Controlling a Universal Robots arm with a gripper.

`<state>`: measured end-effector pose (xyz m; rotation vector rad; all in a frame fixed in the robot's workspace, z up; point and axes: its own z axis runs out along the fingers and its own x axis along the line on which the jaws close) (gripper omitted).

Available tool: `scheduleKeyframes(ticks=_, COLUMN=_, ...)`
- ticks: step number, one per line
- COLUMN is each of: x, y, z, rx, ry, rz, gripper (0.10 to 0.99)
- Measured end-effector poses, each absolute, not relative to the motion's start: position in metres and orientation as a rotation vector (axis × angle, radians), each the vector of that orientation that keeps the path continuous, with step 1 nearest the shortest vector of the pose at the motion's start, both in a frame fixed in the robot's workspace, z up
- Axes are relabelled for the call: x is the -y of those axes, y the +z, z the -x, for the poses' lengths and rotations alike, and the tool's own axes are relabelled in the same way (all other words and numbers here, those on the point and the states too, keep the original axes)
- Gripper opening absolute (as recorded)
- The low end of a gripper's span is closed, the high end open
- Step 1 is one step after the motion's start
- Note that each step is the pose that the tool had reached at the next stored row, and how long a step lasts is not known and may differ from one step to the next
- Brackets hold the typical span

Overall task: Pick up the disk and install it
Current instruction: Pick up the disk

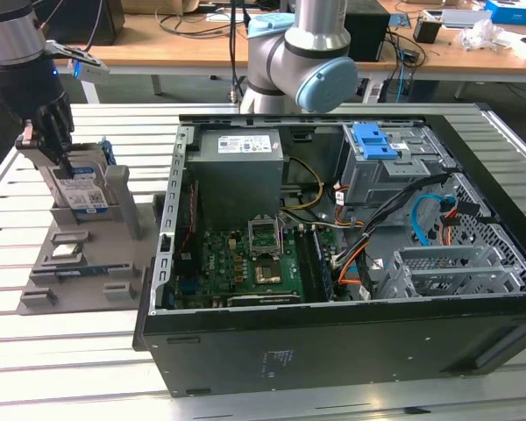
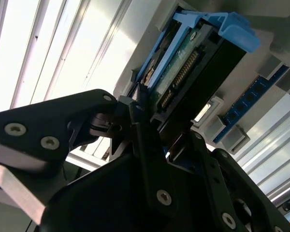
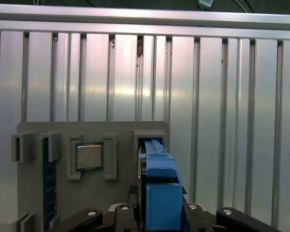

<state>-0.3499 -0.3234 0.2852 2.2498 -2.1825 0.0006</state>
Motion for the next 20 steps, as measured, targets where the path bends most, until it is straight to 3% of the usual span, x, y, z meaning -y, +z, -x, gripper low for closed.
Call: scheduleKeyframes(ticks=20, x=0.323, y=0.319, z=0.350, rx=2.182, ry=0.001, rz=-2.249, gripper=0.369)
